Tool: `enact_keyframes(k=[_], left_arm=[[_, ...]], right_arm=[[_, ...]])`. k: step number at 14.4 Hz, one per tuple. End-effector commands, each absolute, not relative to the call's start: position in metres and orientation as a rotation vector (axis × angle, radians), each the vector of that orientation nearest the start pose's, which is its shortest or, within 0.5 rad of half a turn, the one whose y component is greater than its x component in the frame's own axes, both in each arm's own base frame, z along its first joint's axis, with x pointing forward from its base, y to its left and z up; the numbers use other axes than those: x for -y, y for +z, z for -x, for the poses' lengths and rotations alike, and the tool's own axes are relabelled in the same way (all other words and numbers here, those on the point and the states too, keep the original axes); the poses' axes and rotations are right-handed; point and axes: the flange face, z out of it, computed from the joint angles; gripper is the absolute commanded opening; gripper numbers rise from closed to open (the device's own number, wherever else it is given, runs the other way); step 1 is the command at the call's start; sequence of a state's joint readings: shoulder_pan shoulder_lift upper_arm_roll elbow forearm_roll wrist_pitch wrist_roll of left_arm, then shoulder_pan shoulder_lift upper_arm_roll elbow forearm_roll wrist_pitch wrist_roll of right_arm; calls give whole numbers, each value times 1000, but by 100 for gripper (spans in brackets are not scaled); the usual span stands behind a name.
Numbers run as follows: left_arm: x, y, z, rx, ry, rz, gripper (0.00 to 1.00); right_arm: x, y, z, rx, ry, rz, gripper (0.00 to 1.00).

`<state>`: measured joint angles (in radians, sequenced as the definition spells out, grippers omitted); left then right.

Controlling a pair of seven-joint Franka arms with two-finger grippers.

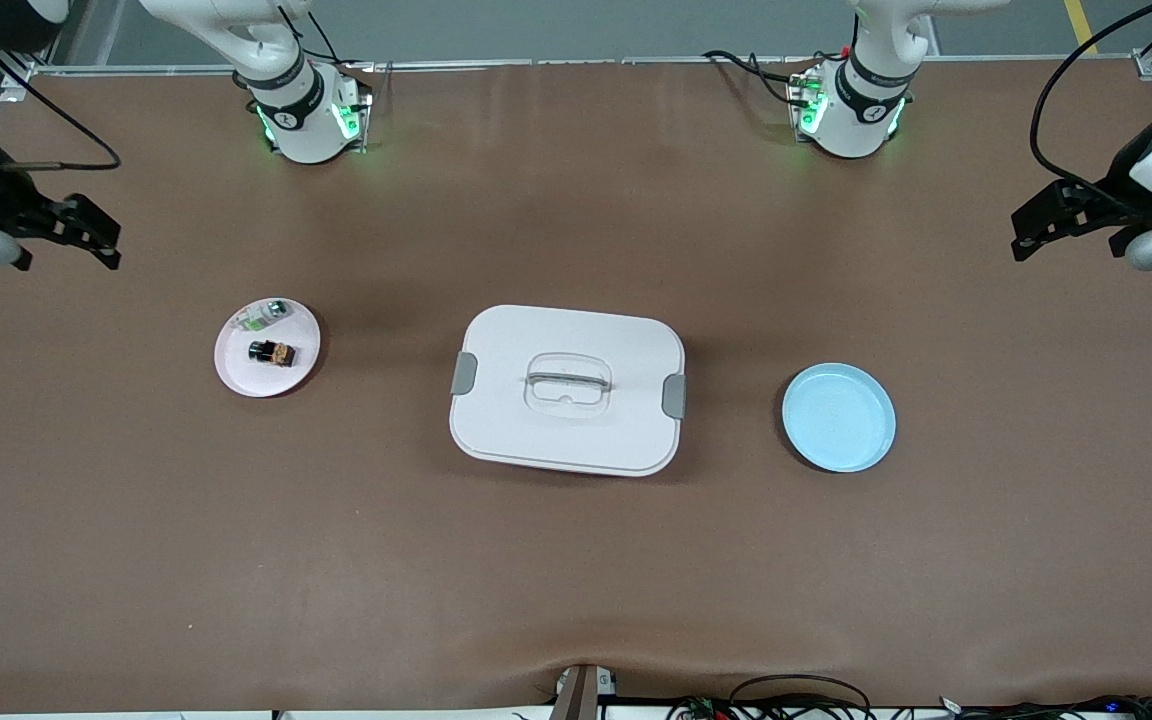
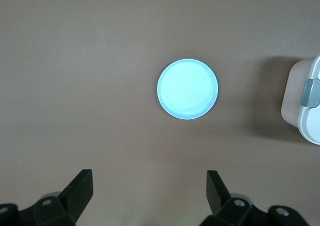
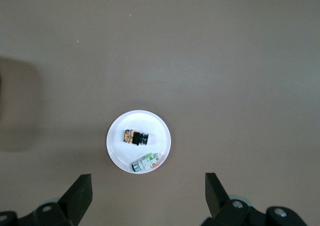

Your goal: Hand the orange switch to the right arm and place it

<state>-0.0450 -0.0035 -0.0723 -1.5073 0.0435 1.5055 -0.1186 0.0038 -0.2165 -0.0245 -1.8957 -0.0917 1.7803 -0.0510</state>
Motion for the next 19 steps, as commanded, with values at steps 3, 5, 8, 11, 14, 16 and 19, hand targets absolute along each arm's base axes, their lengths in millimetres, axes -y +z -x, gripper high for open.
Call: enact_keyframes(k=[3, 5, 8, 11, 14, 16, 19], left_arm=[[60, 653, -539, -26, 0, 3114, 100], [60, 654, -539, -25, -2, 3113, 100], [60, 657, -538, -25, -9, 3115, 100], [60, 657, -538, -25, -9, 3115, 100], [61, 659, -537, -28, -13, 3118, 100], [63, 659, -536, -34, -13, 3124, 100], [69, 663, -530, -45, 18, 3161, 100]], right_arm=[[18, 621, -508, 49, -181, 3211, 100], [19, 628, -508, 43, -191, 3211, 100], [19, 639, -507, 38, -211, 3210, 100], [23, 647, -506, 6, -210, 3185, 100], [35, 660, -510, -59, -222, 3101, 100], [35, 668, -508, -56, -220, 3103, 100], [37, 672, -507, -58, -230, 3104, 100]])
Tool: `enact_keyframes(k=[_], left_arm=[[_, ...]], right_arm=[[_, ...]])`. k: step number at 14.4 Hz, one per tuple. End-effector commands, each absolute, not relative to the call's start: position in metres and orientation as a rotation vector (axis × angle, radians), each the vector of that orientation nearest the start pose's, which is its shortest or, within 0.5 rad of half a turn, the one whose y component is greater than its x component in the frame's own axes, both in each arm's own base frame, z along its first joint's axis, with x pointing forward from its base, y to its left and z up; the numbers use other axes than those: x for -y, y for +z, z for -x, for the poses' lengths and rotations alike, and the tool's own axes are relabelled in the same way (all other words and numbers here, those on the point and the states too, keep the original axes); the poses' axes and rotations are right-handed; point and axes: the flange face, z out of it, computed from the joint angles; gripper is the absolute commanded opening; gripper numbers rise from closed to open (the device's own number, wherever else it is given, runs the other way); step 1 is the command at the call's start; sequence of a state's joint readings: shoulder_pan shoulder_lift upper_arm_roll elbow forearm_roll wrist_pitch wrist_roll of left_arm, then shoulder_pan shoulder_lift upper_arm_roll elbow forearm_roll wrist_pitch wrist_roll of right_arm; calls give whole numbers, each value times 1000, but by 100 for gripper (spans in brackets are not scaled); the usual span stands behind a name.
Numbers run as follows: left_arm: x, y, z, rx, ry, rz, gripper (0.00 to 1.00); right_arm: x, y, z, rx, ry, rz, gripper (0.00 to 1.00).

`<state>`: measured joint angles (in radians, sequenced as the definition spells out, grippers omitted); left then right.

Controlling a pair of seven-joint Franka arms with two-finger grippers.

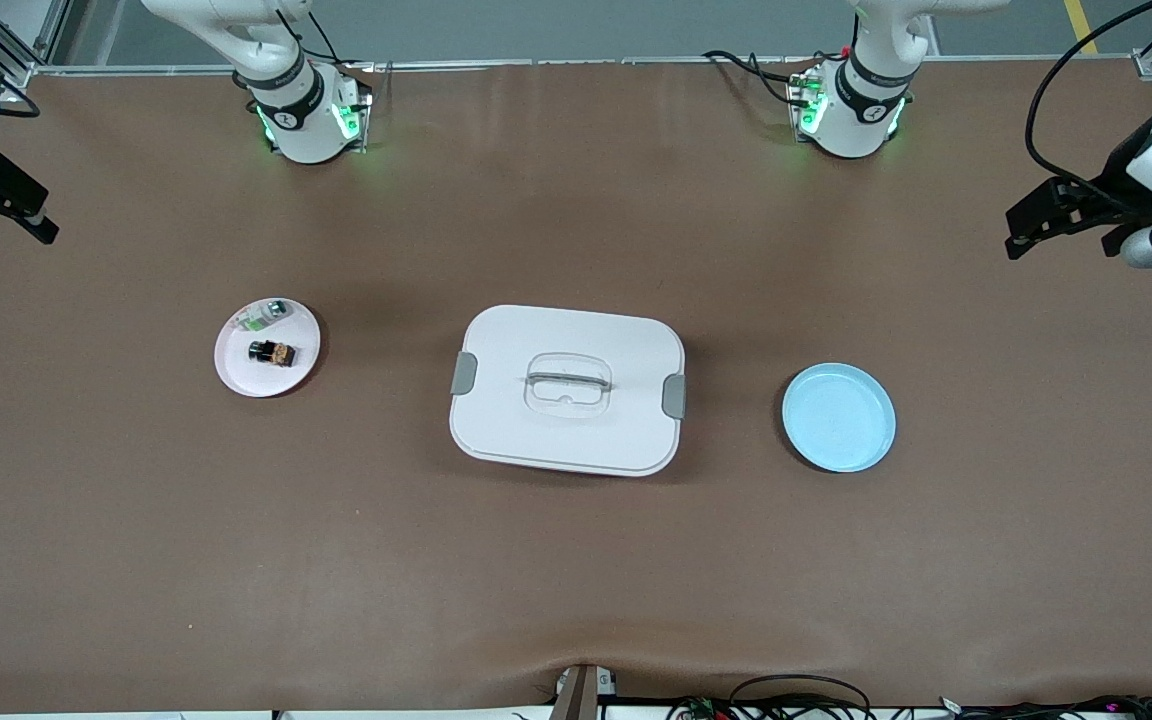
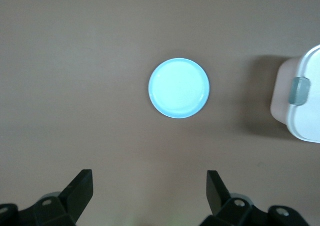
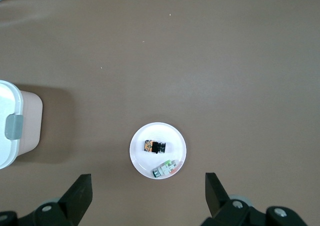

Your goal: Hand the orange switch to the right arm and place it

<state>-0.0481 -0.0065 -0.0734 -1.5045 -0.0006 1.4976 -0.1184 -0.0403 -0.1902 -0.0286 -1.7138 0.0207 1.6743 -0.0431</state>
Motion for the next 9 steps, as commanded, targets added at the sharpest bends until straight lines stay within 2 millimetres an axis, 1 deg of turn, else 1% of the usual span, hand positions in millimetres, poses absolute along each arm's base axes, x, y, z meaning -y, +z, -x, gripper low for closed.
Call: enact_keyframes(k=[1, 4, 6, 7, 9], left_arm=[[68, 665, -529, -35, 13, 3157, 100], [68, 665, -528, -49, 25, 3143, 100], [63, 679, -529, -92, -21, 3144, 100], [62, 680, -530, -95, -26, 3144, 100], [61, 678, -532, -90, -21, 3145, 100]], right_arm=[[37, 672, -507, -60, -230, 3104, 100], [35, 673, -507, -58, -232, 3103, 100], [34, 670, -504, -59, -177, 3103, 100], [35, 669, -502, -63, -153, 3104, 100], [35, 674, -503, -58, -170, 3104, 100]])
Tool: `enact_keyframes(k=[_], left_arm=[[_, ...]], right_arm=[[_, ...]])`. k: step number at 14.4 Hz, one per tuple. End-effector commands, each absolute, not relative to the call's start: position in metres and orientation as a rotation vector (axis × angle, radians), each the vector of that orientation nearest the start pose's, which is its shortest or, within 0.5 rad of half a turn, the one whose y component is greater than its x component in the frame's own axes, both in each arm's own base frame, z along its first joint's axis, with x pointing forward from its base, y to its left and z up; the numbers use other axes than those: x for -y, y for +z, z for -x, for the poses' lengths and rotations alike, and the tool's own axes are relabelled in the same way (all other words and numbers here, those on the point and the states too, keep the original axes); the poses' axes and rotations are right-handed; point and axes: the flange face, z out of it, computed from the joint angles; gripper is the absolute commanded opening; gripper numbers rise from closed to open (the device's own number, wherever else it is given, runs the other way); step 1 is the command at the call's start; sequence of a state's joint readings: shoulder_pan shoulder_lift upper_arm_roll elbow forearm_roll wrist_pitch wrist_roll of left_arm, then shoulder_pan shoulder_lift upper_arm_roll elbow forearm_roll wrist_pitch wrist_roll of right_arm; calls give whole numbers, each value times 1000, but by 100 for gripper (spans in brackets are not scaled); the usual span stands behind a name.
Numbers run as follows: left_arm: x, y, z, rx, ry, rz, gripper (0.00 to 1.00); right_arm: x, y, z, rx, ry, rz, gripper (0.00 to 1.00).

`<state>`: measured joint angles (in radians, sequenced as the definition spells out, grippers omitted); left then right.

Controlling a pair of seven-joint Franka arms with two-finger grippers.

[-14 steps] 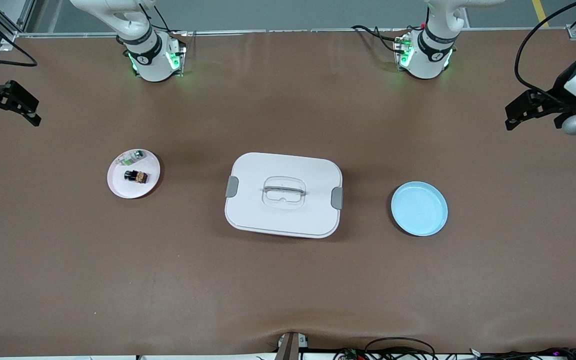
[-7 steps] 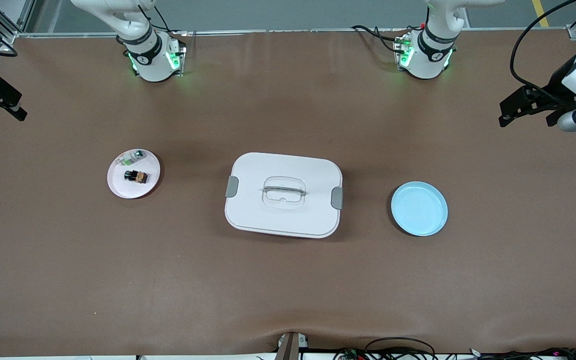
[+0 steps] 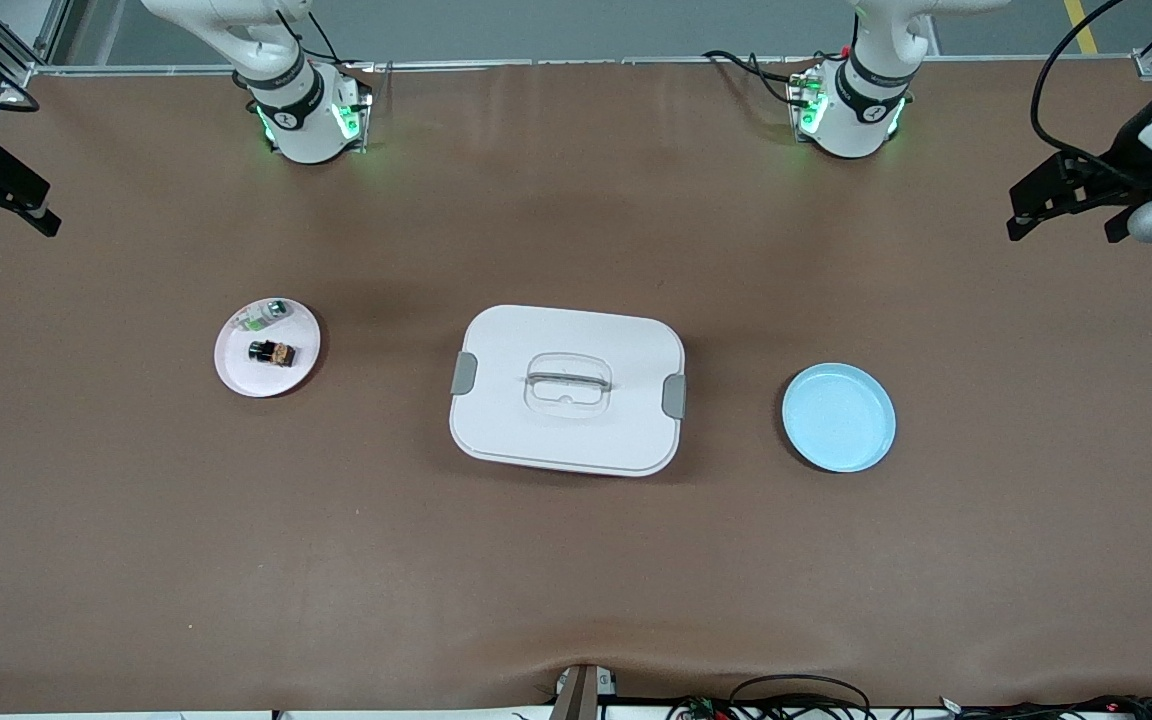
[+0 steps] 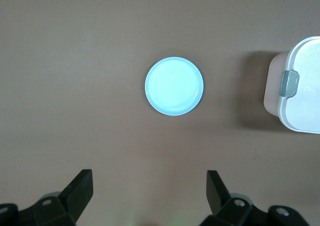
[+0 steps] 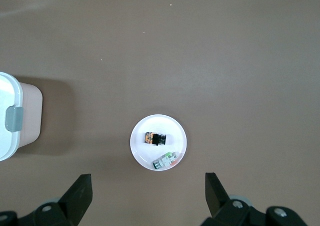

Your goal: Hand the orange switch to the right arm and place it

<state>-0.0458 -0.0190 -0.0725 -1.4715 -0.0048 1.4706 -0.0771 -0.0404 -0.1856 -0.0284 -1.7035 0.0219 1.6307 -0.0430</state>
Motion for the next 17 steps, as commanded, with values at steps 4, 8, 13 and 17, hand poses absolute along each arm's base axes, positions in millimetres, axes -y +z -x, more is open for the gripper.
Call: enact_keyframes(k=[4, 8, 13, 17], left_arm=[[61, 676, -534, -88, -14, 3145, 100], [57, 675, -534, -83, -12, 3145, 100], [54, 676, -534, -71, -14, 3144, 100], [58, 674, -532, -85, 6, 3093, 100]], right_arm=[[34, 670, -506, -53, -158, 3104, 100], [33, 672, -506, -51, -165, 3104, 100], [35, 671, -506, -51, -160, 3104, 100], [31, 666, -510, -37, -144, 3103, 100]])
